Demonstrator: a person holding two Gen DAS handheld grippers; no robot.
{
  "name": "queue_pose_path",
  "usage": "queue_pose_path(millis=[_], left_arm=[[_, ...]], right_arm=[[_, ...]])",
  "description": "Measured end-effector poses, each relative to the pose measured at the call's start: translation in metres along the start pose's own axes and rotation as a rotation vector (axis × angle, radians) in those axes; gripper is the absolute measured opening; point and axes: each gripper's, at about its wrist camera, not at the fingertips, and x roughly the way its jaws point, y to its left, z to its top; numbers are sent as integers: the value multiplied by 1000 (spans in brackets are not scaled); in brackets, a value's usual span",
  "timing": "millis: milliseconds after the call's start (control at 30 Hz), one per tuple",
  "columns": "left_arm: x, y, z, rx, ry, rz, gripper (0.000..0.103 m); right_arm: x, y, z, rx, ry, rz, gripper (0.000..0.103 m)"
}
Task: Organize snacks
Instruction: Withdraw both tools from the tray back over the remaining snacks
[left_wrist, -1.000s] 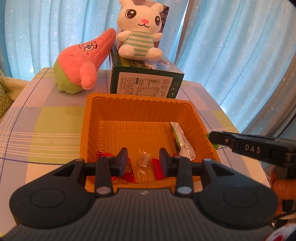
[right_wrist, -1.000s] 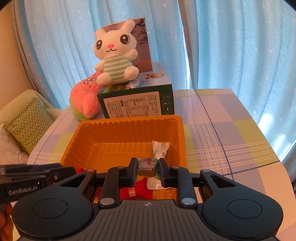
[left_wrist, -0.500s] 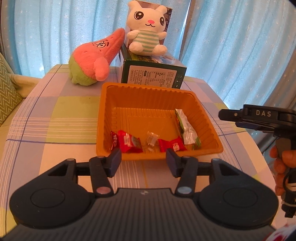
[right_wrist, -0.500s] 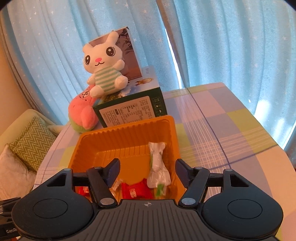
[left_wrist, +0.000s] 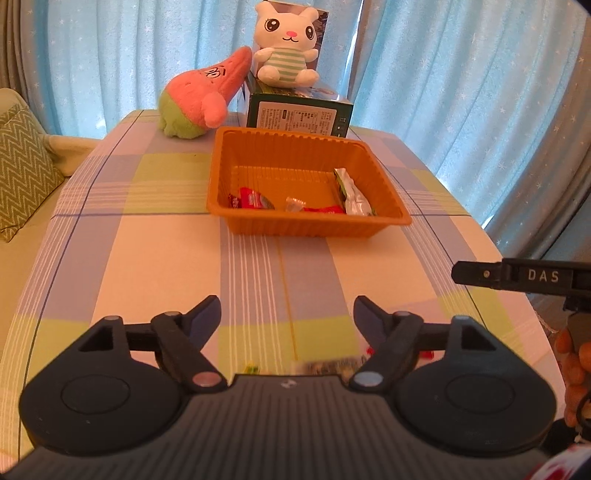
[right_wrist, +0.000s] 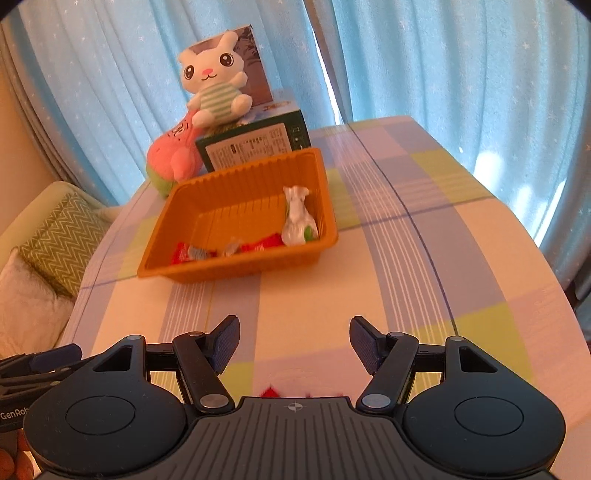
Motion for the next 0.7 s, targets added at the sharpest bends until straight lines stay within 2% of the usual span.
queue_pose_path(millis=[333,700], left_arm=[[-48,3,-43,-42,2,22,84],[-67,7,-61,-57,11,34,87]], right_arm=[[-43,22,-59,-114,1,-33,66],[-55,25,-86,-135,36,-35,66]])
